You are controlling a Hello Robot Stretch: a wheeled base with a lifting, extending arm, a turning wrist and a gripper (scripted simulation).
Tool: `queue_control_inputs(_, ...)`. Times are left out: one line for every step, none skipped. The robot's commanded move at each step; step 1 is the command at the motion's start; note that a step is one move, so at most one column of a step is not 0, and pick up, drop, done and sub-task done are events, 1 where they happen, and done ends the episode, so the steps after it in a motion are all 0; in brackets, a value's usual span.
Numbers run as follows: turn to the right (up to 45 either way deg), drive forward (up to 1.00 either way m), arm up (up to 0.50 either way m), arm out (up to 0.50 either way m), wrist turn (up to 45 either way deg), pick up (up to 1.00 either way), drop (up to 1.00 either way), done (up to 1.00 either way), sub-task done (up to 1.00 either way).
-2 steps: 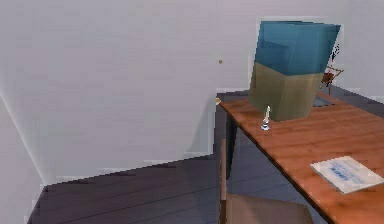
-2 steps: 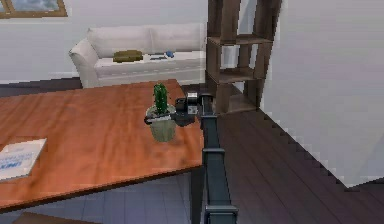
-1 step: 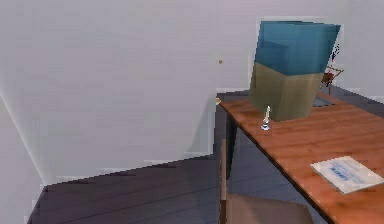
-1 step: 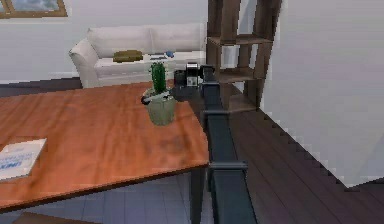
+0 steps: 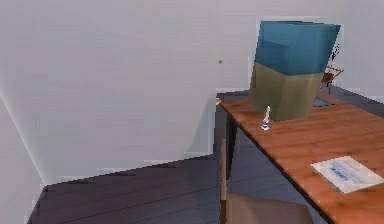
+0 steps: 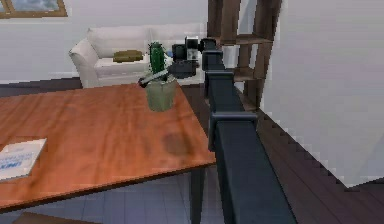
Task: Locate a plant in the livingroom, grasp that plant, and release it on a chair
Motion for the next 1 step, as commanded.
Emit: queue_control_inputs(0.0, 0.0, 0.0, 0.0, -45.0, 0.0, 0.0, 0.0, 0.0)
